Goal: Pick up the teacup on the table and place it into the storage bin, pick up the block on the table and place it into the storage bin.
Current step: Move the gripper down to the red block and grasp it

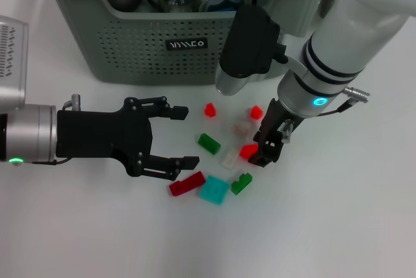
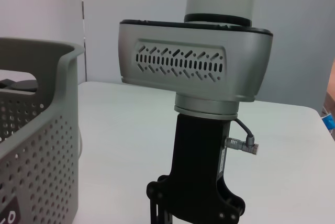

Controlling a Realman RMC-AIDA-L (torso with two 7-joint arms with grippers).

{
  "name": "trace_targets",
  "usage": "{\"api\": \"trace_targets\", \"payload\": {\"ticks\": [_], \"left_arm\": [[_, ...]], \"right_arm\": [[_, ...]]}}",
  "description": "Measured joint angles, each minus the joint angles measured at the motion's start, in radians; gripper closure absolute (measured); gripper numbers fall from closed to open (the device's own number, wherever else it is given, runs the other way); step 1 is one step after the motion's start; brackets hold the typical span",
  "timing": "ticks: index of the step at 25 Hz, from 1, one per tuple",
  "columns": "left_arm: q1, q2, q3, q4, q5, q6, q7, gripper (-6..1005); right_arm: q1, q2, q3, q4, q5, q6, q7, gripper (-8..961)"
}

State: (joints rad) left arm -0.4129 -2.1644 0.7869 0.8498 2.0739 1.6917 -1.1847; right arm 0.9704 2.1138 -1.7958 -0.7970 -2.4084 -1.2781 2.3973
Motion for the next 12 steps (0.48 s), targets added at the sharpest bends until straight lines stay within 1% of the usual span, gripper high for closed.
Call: {"api": "trace_targets", "payload": {"ticks": [4, 9, 12], "left_arm": [[0.0, 0.0, 0.0, 0.0, 0.0, 0.0, 0.0, 120], [0.0, 0.0, 0.0, 0.0, 0.0, 0.001, -0.001, 120], [0.002, 0.0, 0.0, 0.003, 0.0, 0.006, -0.002, 119]], "right_arm": [[0.002, 0.0, -0.006, 0.003, 0.0, 0.002, 0.0, 549], [0.001, -0.002, -0.003, -0.015, 0.0, -0.013, 0.002, 598], [-0.016, -0.012, 0.038, -0.098, -0.004, -0.097, 0.012, 627]]}}
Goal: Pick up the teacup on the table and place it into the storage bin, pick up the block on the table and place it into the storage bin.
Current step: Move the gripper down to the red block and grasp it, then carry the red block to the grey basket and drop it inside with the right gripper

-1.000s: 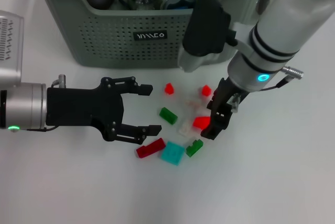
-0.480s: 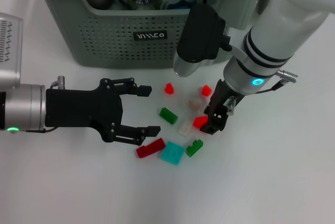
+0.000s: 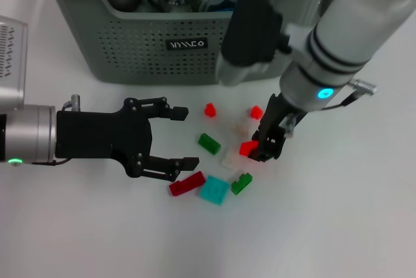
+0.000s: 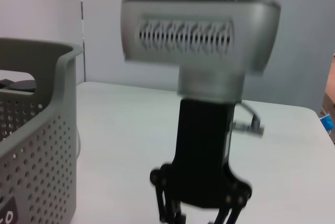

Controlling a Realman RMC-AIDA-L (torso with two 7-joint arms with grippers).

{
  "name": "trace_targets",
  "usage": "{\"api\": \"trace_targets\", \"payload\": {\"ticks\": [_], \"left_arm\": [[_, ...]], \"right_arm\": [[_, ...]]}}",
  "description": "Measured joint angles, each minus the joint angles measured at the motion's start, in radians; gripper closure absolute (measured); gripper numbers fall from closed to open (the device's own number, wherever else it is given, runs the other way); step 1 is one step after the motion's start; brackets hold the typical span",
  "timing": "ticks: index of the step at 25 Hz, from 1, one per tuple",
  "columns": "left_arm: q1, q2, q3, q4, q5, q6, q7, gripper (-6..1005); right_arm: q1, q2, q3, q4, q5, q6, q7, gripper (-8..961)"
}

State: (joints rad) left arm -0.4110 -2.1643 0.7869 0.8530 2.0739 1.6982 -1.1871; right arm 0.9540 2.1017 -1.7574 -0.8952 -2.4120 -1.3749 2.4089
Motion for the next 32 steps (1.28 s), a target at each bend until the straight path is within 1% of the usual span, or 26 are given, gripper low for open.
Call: {"api": "trace_targets", "payload": {"ticks": [1, 4, 5, 6, 7, 9, 12, 14, 15, 17, 19, 20, 21, 23, 25, 27, 30, 32], "left_arm": [[0.0, 0.0, 0.0, 0.001, 0.0, 0.002, 0.0, 119], [0.002, 0.0, 0.0, 0.004, 0.0, 0.004, -0.001, 119], [0.003, 0.0, 0.0, 0.005, 0.0, 0.004, -0.001, 119], [0.003, 0.0, 0.0, 0.005, 0.0, 0.004, -0.001, 119], [0.003, 0.0, 0.0, 0.005, 0.0, 0.005, -0.001, 119], [0.003, 0.0, 0.0, 0.005, 0.0, 0.004, -0.001, 118], [0.0, 0.0, 0.0, 0.003, 0.0, 0.001, -0.001, 118], [-0.003, 0.0, 0.0, 0.003, 0.0, -0.001, -0.001, 118], [-0.005, 0.0, 0.0, 0.003, 0.0, -0.001, -0.002, 118], [-0.006, 0.0, 0.0, 0.003, 0.0, 0.0, -0.002, 118], [-0.006, 0.0, 0.0, 0.005, 0.0, 0.002, -0.002, 117], [-0.006, 0.0, 0.0, 0.005, 0.0, 0.002, -0.004, 117], [-0.007, 0.0, 0.0, 0.006, 0.0, 0.002, -0.007, 117], [-0.008, 0.0, 0.0, 0.006, 0.0, 0.0, -0.012, 117], [-0.011, 0.0, 0.0, 0.006, 0.0, -0.002, -0.013, 117], [-0.015, 0.0, 0.0, 0.006, 0.0, -0.003, -0.013, 117], [-0.019, 0.001, 0.0, 0.004, 0.0, -0.003, -0.013, 116], [-0.02, 0.001, 0.0, 0.004, 0.0, -0.003, -0.013, 116]], "right_arm": [[-0.006, -0.003, 0.021, -0.033, -0.005, -0.03, 0.002, 637], [-0.036, -0.006, 0.15, -0.195, -0.057, -0.192, 0.003, 647], [-0.044, -0.006, 0.201, -0.254, -0.072, -0.247, 0.003, 647], [-0.046, -0.006, 0.274, -0.329, -0.084, -0.323, 0.003, 646], [-0.042, -0.007, 0.325, -0.375, -0.082, -0.364, 0.003, 646], [-0.015, -0.008, 0.473, -0.476, -0.045, -0.466, 0.0, 646], [0.055, -0.011, 0.691, -0.543, 0.059, -0.568, 0.004, 646], [0.101, -0.022, 0.813, -0.542, 0.099, -0.558, 0.021, 646], [0.111, -0.028, 0.838, -0.533, 0.101, -0.536, 0.027, 647], [0.13, -0.051, 0.861, -0.483, 0.09, -0.451, 0.038, 647], [0.145, -0.074, 0.835, -0.391, 0.053, -0.354, 0.041, 647], [0.155, -0.083, 0.815, -0.338, 0.027, -0.307, 0.041, 647], [0.167, -0.089, 0.798, -0.279, -0.001, -0.257, 0.037, 647], [0.188, -0.094, 0.766, -0.181, -0.048, -0.17, 0.026, 647], [0.213, -0.092, 0.729, -0.088, -0.097, -0.083, 0.017, 647], [0.231, -0.081, 0.698, -0.029, -0.14, -0.013, 0.016, 647], [0.257, -0.055, 0.649, 0.053, -0.211, 0.086, 0.016, 646], [0.267, -0.042, 0.631, 0.089, -0.243, 0.128, 0.016, 646]]}}
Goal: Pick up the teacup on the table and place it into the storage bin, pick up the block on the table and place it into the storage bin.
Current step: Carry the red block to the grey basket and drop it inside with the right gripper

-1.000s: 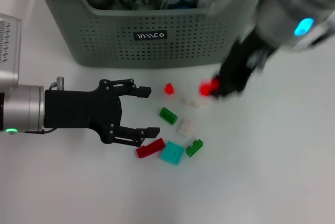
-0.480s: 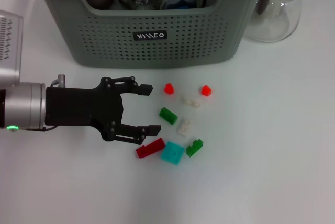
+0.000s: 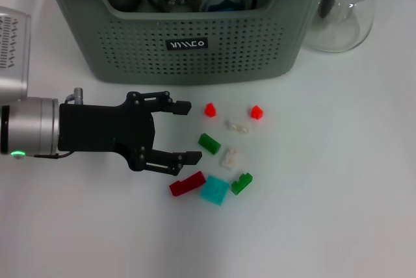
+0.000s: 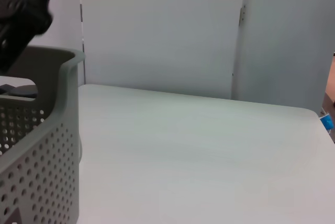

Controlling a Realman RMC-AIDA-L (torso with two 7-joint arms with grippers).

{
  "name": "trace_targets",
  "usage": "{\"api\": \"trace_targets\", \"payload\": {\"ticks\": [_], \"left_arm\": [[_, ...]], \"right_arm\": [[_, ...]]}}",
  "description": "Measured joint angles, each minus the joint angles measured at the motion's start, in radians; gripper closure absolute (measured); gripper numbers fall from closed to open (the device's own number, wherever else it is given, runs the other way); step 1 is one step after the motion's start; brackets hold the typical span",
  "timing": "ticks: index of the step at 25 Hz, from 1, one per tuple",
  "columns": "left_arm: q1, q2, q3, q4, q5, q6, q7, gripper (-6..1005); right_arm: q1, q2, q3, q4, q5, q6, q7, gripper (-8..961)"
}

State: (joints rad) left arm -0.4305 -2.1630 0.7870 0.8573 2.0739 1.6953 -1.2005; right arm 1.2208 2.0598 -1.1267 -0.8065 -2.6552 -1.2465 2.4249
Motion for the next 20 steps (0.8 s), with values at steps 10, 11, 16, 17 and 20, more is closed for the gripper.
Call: {"api": "trace_targets", "payload": {"ticks": [10, 11, 16, 17, 20], "left_arm": [[-0.007, 0.0, 0.003, -0.002, 0.0, -0.002, -0.055, 115], [-0.007, 0.0, 0.002, -0.002, 0.0, -0.003, -0.062, 115], [-0.007, 0.004, 0.001, -0.002, 0.001, -0.004, -0.076, 116], [-0.005, 0.004, 0.002, -0.001, 0.001, -0.003, -0.076, 116], [-0.002, 0.005, 0.002, 0.002, 0.002, -0.001, -0.076, 116]], "right_arm": [[0.007, 0.026, -0.033, 0.04, -0.062, 0.095, 0.012, 561], [0.007, 0.026, -0.033, 0.039, -0.062, 0.096, 0.012, 539], [-0.005, 0.027, -0.028, -0.006, -0.051, 0.083, 0.013, 252], [-0.017, 0.027, -0.025, -0.04, -0.037, 0.065, 0.013, 218], [-0.076, 0.026, -0.022, -0.223, 0.053, -0.02, 0.01, 151]]}}
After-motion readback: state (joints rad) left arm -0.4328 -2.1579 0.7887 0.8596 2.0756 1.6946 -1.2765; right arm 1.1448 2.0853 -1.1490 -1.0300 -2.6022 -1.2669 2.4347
